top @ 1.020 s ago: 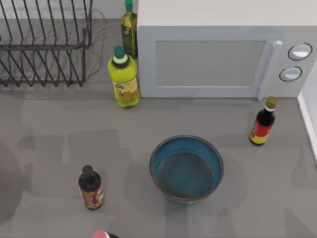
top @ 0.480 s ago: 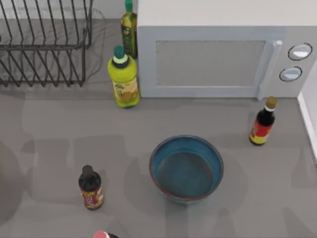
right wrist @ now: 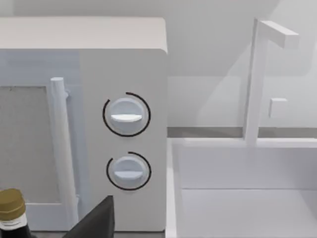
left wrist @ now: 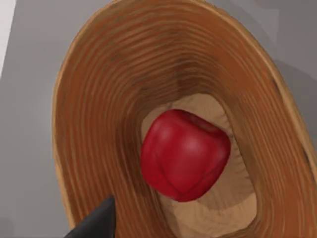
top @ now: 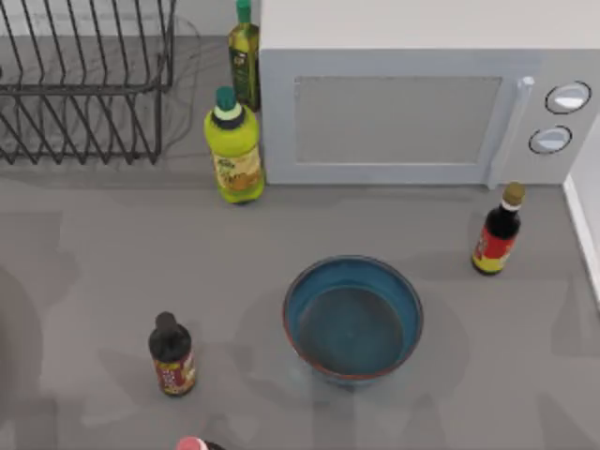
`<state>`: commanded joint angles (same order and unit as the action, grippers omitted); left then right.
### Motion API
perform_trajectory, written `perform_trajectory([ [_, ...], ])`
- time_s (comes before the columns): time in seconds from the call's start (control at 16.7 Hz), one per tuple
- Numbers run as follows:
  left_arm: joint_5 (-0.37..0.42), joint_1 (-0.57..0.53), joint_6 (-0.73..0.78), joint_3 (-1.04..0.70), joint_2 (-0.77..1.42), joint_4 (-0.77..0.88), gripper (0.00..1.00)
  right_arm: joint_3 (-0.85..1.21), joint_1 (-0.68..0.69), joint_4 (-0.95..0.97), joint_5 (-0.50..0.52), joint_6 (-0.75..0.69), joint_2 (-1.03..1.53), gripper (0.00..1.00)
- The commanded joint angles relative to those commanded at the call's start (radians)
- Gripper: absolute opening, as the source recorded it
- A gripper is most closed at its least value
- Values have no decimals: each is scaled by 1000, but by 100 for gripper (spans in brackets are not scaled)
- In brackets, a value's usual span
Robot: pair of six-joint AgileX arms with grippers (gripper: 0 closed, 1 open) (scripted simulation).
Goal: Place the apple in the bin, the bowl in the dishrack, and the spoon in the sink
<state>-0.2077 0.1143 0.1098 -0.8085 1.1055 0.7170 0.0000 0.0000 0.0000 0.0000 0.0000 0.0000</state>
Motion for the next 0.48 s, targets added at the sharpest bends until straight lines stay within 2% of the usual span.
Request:
perform_trajectory([
  [0.3, 92, -48, -54, 361, -569, -310, 100, 0, 0, 0, 0, 0, 0, 100],
  [0.48, 143, -75, -82, 561, -839, -490, 100, 0, 0, 0, 0, 0, 0, 100],
])
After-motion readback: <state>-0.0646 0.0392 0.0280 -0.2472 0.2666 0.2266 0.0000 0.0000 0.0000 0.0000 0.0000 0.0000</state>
